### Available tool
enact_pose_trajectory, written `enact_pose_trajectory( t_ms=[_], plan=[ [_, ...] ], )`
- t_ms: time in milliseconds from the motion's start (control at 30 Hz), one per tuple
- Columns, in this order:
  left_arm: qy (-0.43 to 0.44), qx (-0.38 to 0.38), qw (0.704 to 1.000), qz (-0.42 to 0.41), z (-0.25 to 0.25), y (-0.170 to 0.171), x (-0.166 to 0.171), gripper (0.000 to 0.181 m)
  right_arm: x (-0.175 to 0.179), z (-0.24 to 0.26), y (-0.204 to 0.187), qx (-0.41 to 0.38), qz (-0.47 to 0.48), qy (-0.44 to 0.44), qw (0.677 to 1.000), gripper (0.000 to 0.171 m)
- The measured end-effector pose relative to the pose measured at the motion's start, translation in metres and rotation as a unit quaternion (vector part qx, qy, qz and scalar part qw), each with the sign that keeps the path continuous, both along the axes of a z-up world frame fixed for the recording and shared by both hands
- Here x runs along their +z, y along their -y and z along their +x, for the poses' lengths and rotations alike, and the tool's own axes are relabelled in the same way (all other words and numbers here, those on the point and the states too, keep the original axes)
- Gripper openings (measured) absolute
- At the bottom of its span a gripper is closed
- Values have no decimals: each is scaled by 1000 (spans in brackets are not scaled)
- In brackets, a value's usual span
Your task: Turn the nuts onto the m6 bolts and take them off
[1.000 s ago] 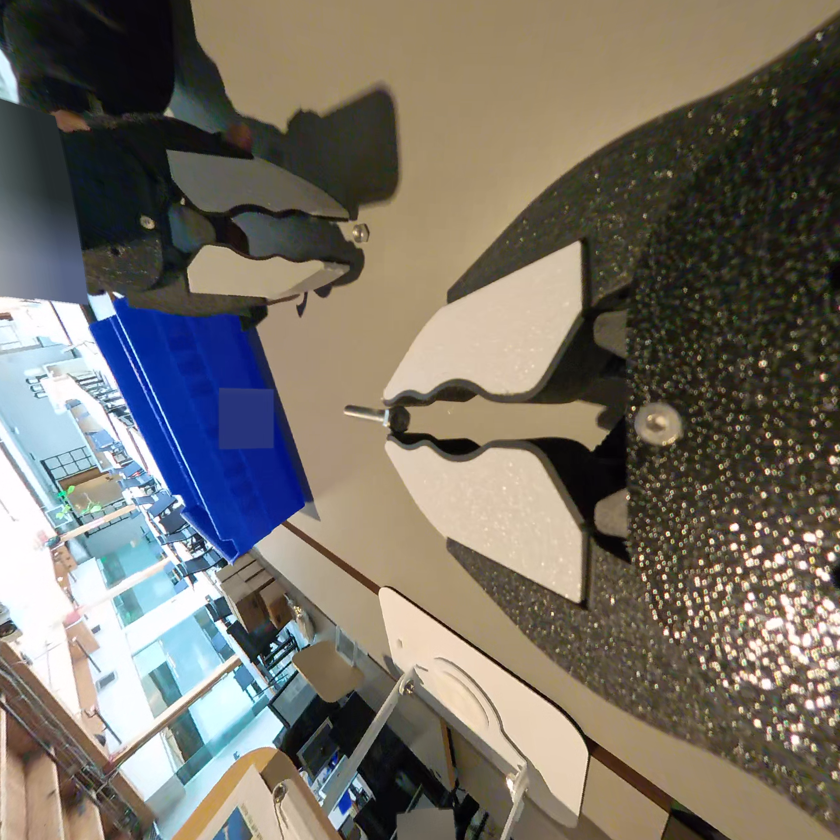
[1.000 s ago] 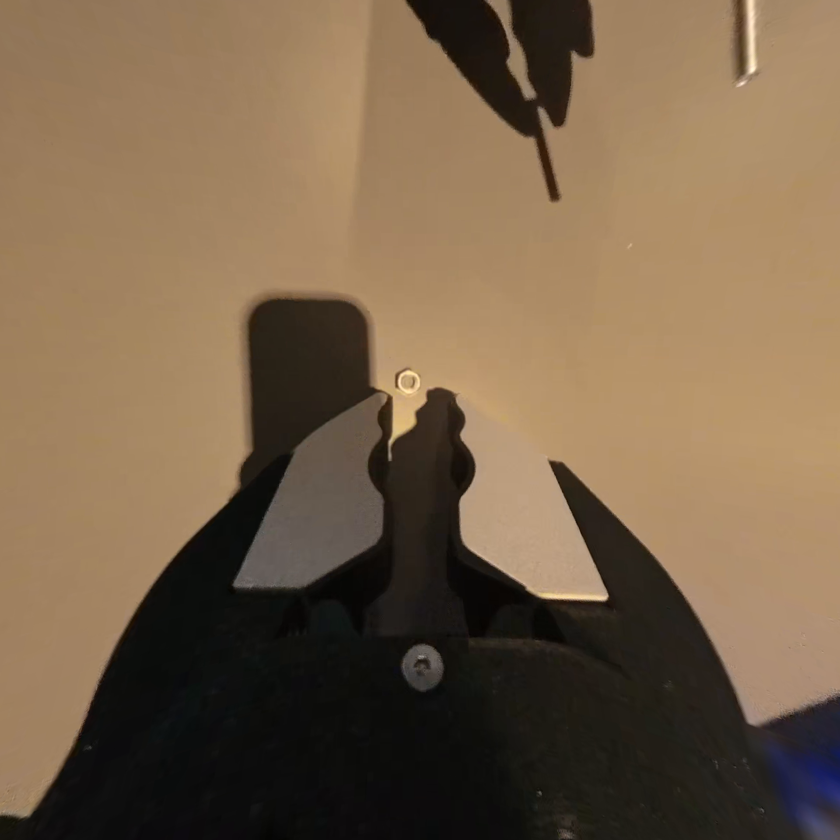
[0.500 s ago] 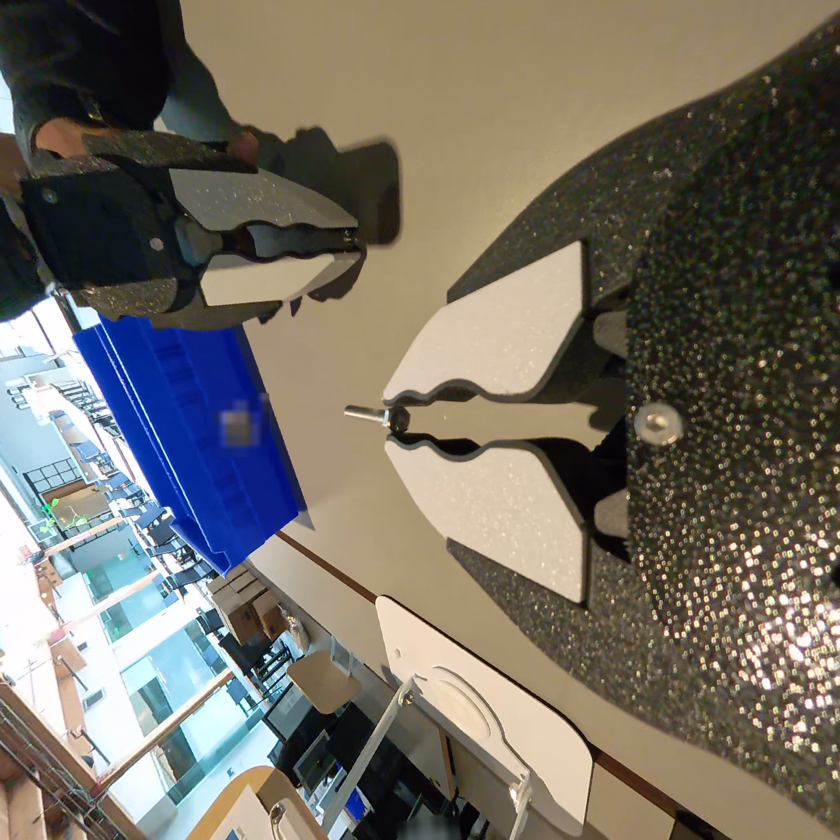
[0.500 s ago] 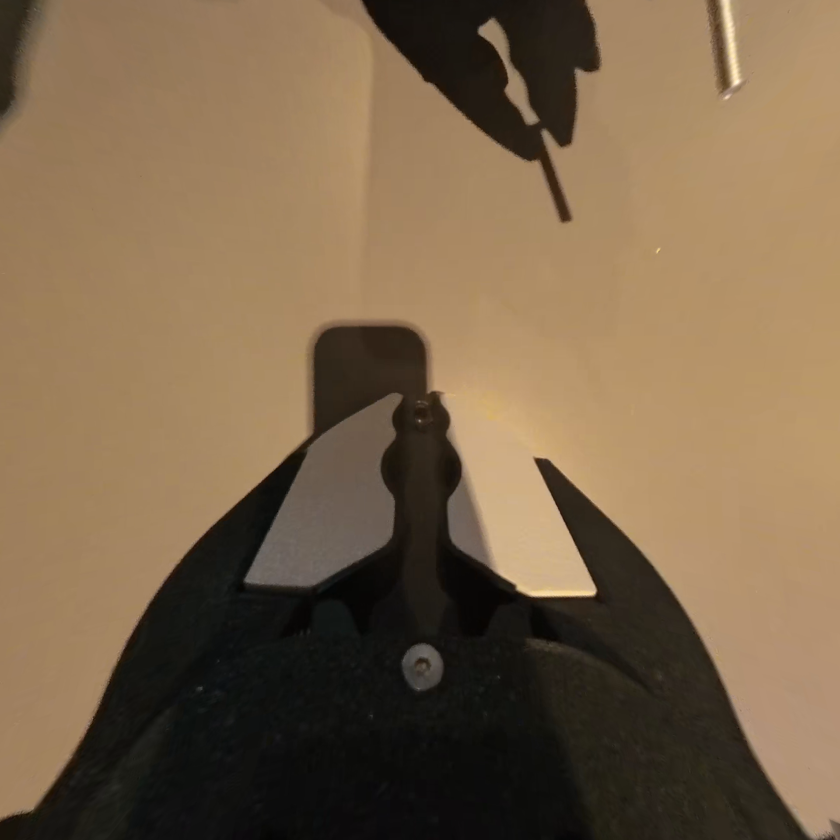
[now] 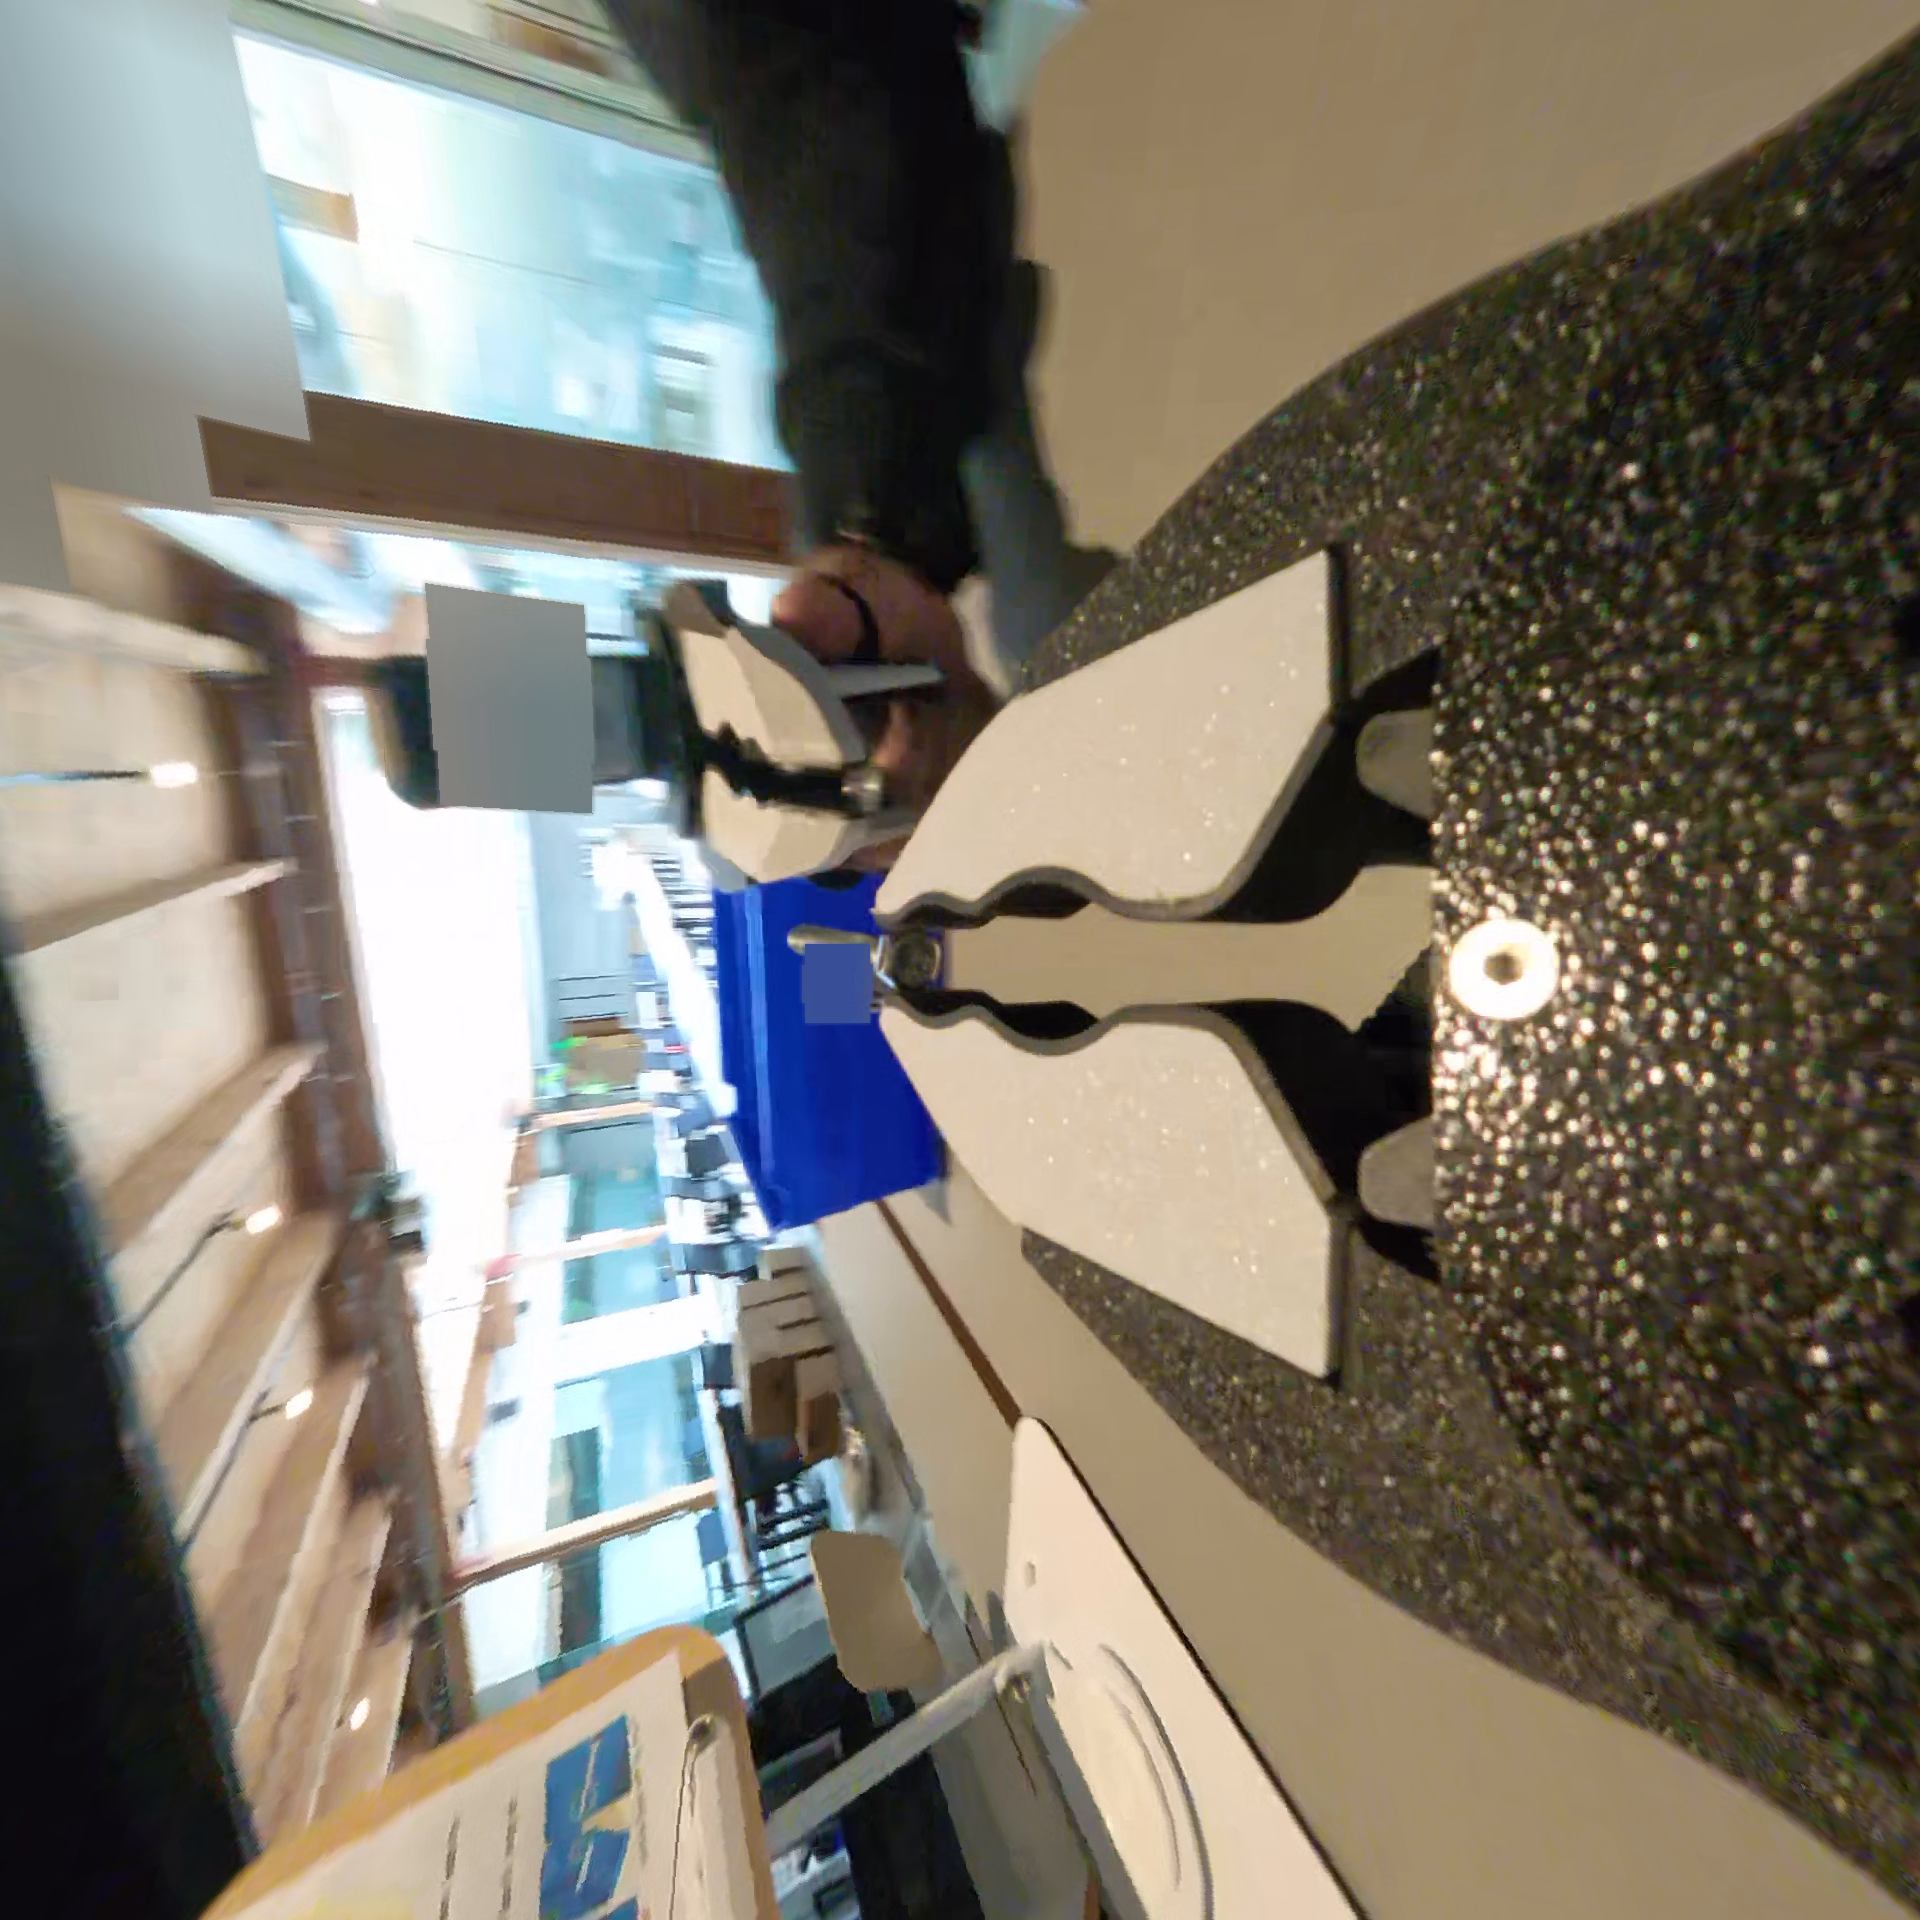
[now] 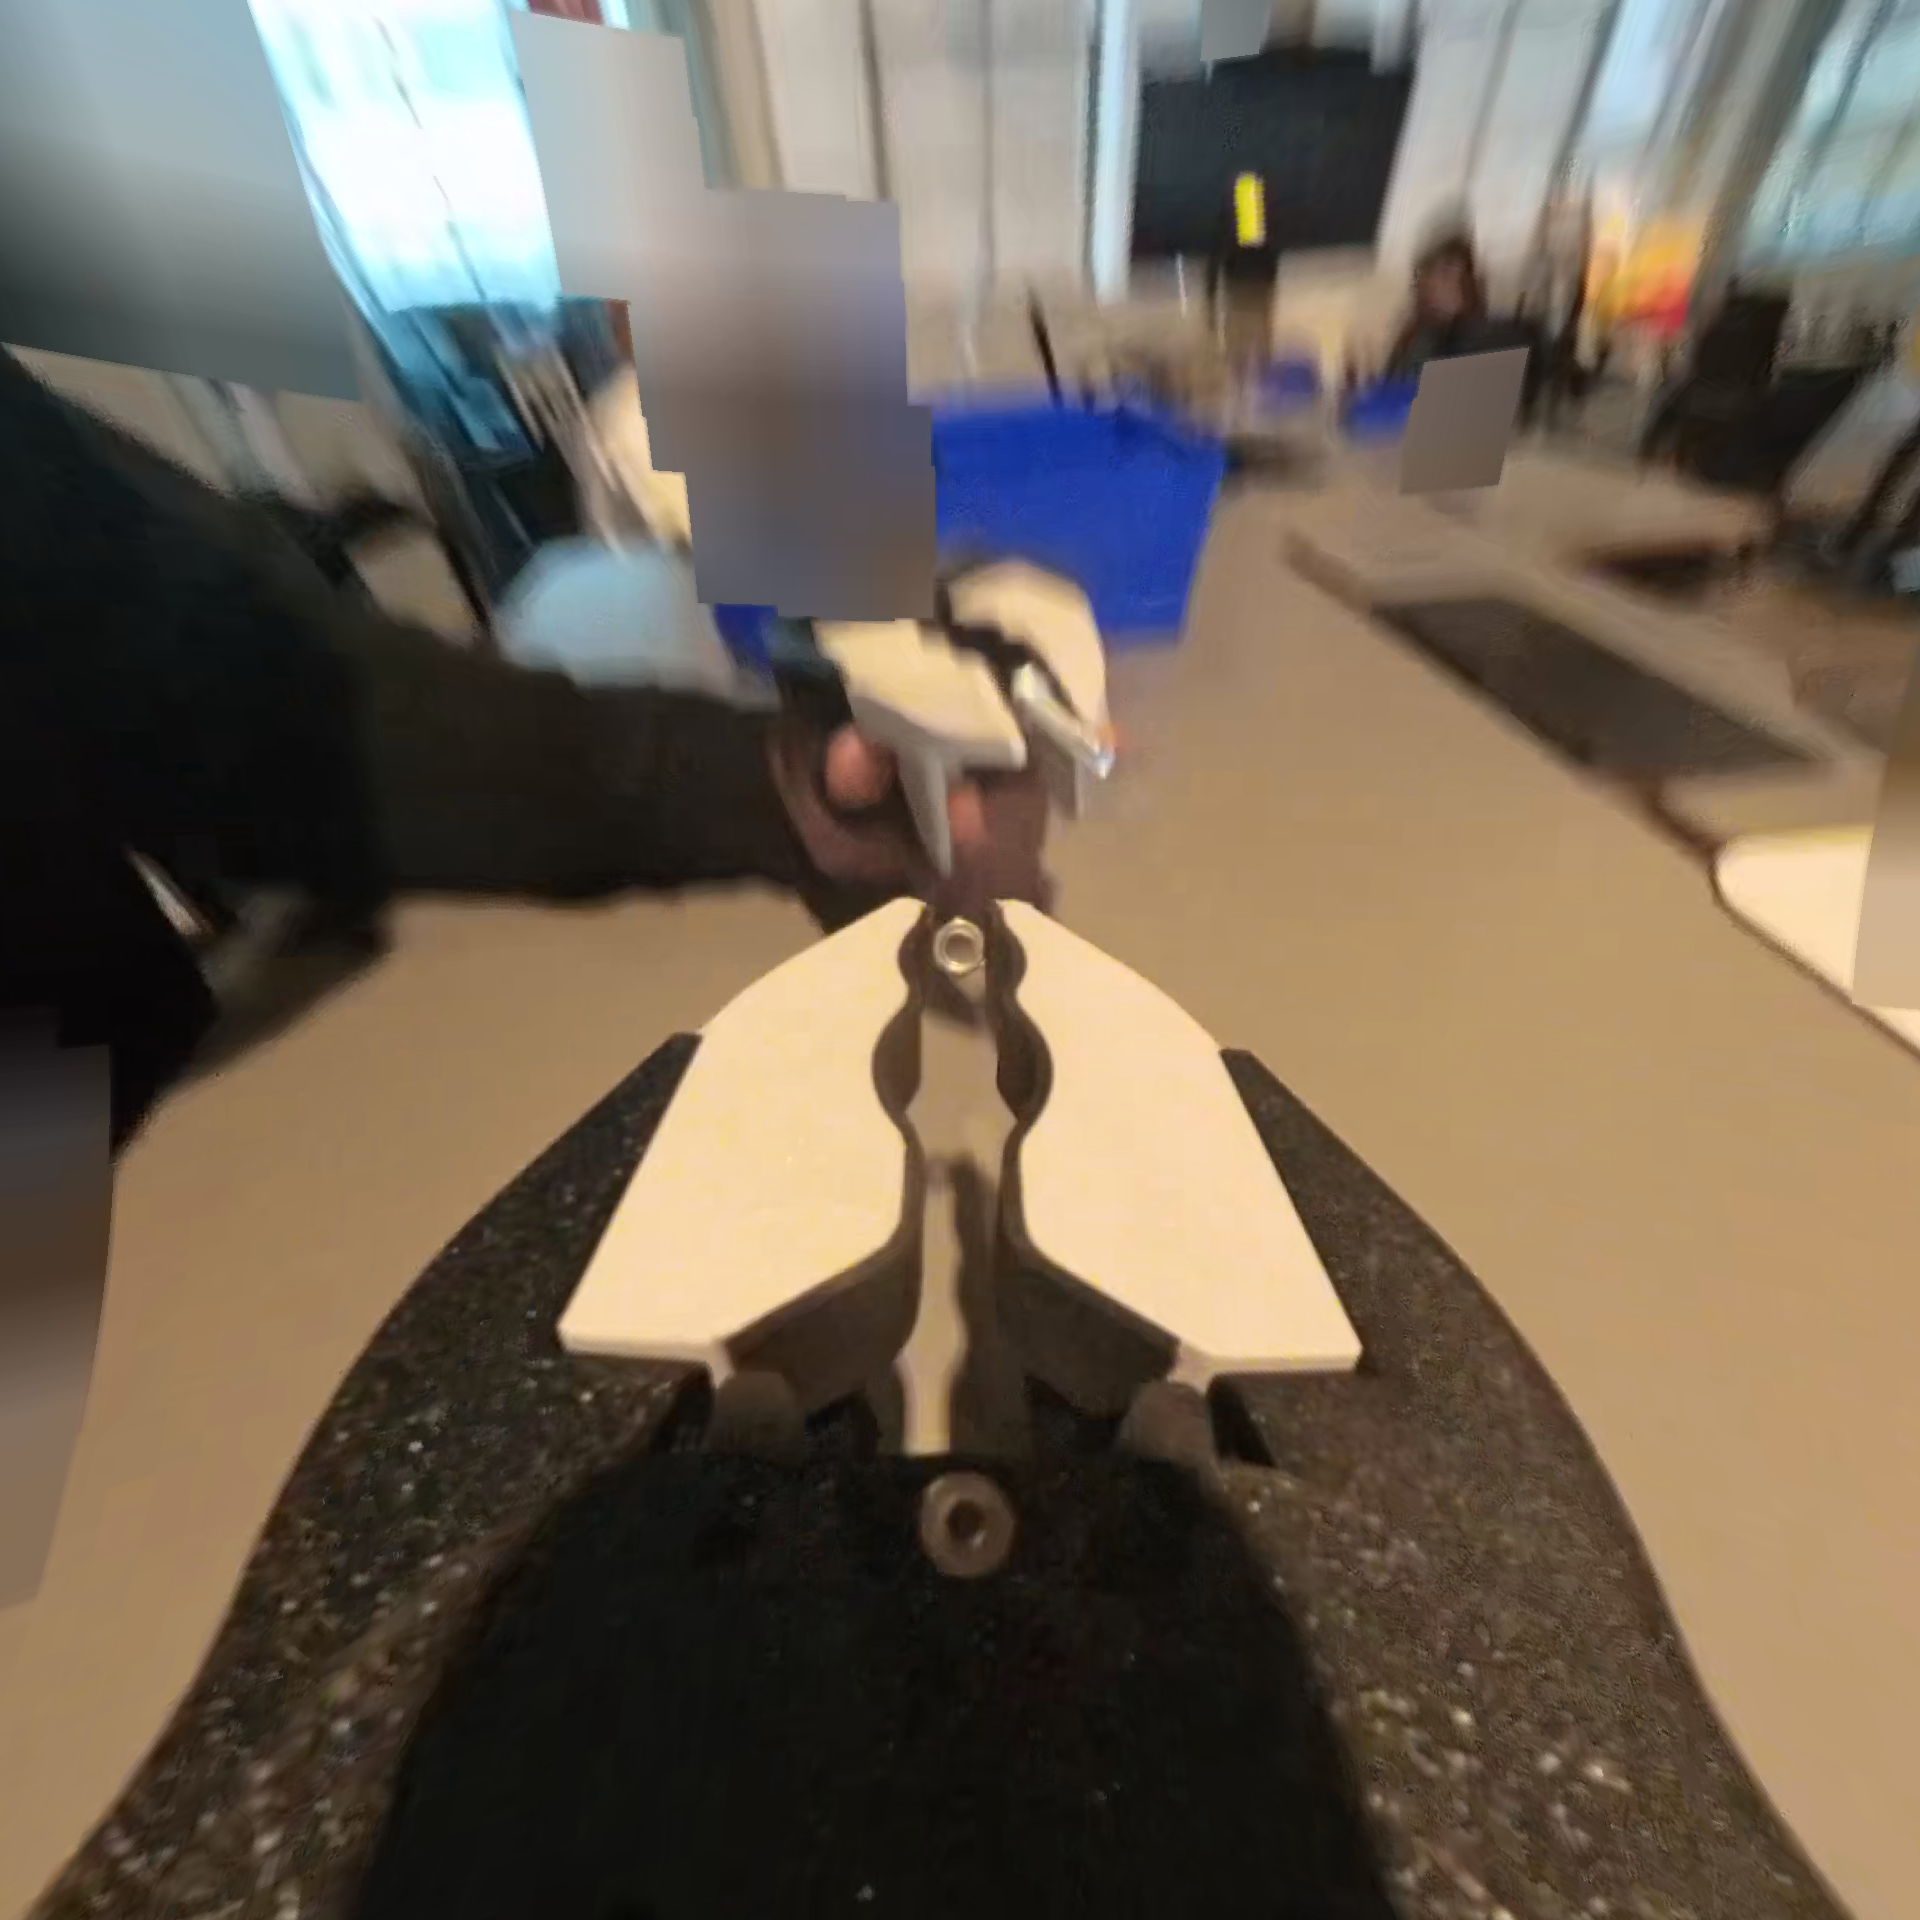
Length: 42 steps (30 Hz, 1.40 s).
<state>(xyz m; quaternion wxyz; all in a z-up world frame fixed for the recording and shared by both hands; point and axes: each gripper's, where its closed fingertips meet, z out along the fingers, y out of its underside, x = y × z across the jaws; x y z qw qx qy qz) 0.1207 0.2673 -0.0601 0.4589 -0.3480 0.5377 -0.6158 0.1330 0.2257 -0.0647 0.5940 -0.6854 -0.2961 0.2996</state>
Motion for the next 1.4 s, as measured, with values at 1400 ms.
enact_pose_trajectory(
  t_ms=[1400],
  plan=[
    [32,-122,982,-139,15,28,18,10,43,14,-3,-7,138,-140,980,9]
  ],
)
